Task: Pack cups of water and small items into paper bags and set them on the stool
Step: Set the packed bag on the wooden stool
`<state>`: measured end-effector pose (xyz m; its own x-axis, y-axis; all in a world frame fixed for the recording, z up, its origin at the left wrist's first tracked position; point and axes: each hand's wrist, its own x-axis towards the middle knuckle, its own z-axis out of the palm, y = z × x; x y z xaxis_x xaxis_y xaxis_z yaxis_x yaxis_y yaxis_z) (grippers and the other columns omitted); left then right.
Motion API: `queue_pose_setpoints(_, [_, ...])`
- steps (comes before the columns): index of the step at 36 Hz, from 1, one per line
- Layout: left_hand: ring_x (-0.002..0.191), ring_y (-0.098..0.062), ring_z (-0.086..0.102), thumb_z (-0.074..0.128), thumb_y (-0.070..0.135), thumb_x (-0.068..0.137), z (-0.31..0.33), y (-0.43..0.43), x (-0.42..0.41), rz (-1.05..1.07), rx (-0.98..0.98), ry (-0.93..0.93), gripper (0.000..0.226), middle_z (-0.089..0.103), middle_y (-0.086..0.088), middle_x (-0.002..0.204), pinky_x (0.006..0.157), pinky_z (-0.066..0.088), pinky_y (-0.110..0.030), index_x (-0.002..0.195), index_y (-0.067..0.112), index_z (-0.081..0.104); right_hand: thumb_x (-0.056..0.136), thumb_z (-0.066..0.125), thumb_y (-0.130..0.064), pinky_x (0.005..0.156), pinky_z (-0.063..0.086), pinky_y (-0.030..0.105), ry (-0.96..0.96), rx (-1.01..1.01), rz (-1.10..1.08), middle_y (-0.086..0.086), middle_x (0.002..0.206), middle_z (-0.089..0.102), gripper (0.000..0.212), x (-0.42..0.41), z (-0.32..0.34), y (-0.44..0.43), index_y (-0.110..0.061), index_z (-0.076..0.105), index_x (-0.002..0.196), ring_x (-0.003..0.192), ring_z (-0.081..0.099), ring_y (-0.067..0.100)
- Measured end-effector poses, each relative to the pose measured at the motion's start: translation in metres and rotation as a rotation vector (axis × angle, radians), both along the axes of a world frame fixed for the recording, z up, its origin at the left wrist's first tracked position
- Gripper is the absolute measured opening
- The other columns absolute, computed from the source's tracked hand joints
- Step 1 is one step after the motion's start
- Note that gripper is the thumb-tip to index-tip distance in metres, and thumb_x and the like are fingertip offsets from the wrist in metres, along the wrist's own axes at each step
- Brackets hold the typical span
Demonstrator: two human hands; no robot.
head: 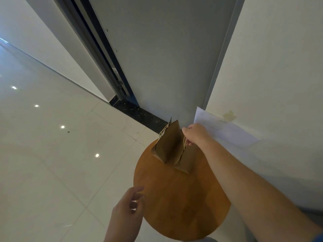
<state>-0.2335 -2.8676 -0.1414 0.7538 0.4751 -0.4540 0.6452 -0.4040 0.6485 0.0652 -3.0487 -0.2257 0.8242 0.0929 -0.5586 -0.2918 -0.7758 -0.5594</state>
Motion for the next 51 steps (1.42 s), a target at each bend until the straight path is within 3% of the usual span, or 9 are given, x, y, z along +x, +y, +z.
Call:
queue_pose_setpoints(4, [0.081, -0.001, 0.070, 0.066, 0.024, 0.100, 0.000, 0.002, 0.002, -0.003, 0.005, 0.007, 0.026, 0.071, 0.024, 0.087, 0.062, 0.053, -0.011, 0.104, 0.049, 0.062, 0.108, 0.047, -0.043, 0.061, 0.058, 0.022, -0.006, 0.010, -0.059, 0.003, 0.070, 0.076, 0.032, 0.004, 0.001, 0.000, -0.019, 0.067, 0.099, 0.058, 0.075, 0.014])
queue_pose_setpoints(11, [0.080, 0.000, 0.070, 0.066, 0.023, 0.100, 0.000, 0.008, 0.008, -0.039, 0.013, 0.012, 0.027, 0.074, 0.018, 0.087, 0.062, 0.053, -0.010, 0.104, 0.049, 0.062, 0.108, 0.046, -0.042, 0.078, 0.067, 0.036, -0.024, 0.003, -0.011, 0.001, 0.083, 0.075, 0.029, 0.006, -0.004, -0.006, -0.022, 0.064, 0.118, 0.068, 0.077, 0.016])
queue_pose_setpoints(17, [0.080, 0.002, 0.070, 0.065, 0.026, 0.100, 0.007, 0.012, 0.013, -0.093, 0.035, 0.007, 0.022, 0.071, 0.026, 0.091, 0.061, 0.053, -0.011, 0.103, 0.047, 0.062, 0.111, 0.044, -0.036, 0.068, 0.057, 0.023, -0.079, 0.062, 0.016, -0.002, 0.104, 0.068, 0.024, -0.002, 0.010, -0.015, -0.027, 0.062, 0.124, 0.088, 0.073, 0.017])
queue_pose_setpoints(23, [0.094, -0.003, 0.068, 0.067, 0.031, 0.098, 0.027, 0.017, 0.020, -0.192, 0.082, -0.098, 0.023, 0.063, 0.028, 0.111, 0.077, 0.061, -0.025, 0.115, 0.046, 0.063, 0.110, 0.047, -0.040, 0.110, 0.052, 0.041, -0.205, 0.013, -0.012, 0.002, 0.146, 0.060, 0.044, -0.041, 0.043, -0.026, -0.026, 0.051, 0.152, 0.132, 0.058, 0.025])
queue_pose_setpoints(28, [0.106, 0.007, 0.057, 0.069, 0.041, 0.096, 0.048, 0.024, 0.021, -0.307, 0.125, -0.228, 0.030, 0.047, 0.038, 0.119, 0.085, 0.055, -0.020, 0.115, 0.058, 0.054, 0.108, 0.046, -0.050, 0.121, 0.041, 0.043, -0.286, 0.035, -0.025, -0.002, 0.161, 0.046, 0.053, -0.107, 0.087, -0.025, -0.030, 0.043, 0.157, 0.148, 0.044, 0.022])
queue_pose_setpoints(34, [0.119, -0.003, 0.050, 0.062, 0.043, 0.101, 0.078, 0.038, 0.004, -0.418, 0.045, -0.305, 0.032, 0.037, 0.046, 0.114, 0.106, 0.051, -0.040, 0.115, 0.065, 0.044, 0.106, 0.045, -0.058, 0.121, 0.039, 0.040, -0.365, 0.017, -0.102, -0.008, 0.164, 0.039, 0.056, -0.210, 0.132, -0.023, -0.039, 0.036, 0.159, 0.150, 0.041, 0.018])
queue_pose_setpoints(39, [0.132, -0.011, 0.049, 0.060, 0.048, 0.100, 0.081, 0.053, -0.027, -0.495, -0.023, -0.273, 0.045, 0.042, 0.020, 0.148, 0.110, 0.051, -0.048, 0.141, 0.054, 0.043, 0.106, 0.046, -0.058, 0.120, 0.037, 0.038, -0.416, -0.056, -0.271, -0.012, 0.159, 0.040, 0.056, -0.302, 0.158, -0.034, -0.037, 0.038, 0.158, 0.146, 0.042, 0.015])
queue_pose_setpoints(44, [0.133, -0.012, 0.050, 0.059, 0.054, 0.098, 0.087, 0.039, -0.050, -0.619, -0.072, -0.318, 0.049, 0.043, 0.017, 0.151, 0.109, 0.050, -0.051, 0.144, 0.053, 0.041, 0.105, 0.046, -0.059, 0.119, 0.037, 0.037, -0.393, -0.122, -0.387, -0.012, 0.160, 0.039, 0.058, -0.392, 0.175, -0.061, -0.038, 0.037, 0.158, 0.144, 0.044, 0.015])
queue_pose_setpoints(51, [0.123, -0.003, 0.049, 0.060, 0.049, 0.101, 0.118, -0.062, -0.091, -0.917, -0.173, -0.426, 0.049, 0.044, 0.023, 0.140, 0.104, 0.049, -0.033, 0.148, 0.046, 0.044, 0.104, 0.051, -0.056, 0.117, 0.038, 0.032, -0.427, -0.225, -0.626, -0.009, 0.159, 0.042, 0.060, -0.516, 0.212, -0.138, -0.035, 0.038, 0.159, 0.141, 0.047, 0.013])
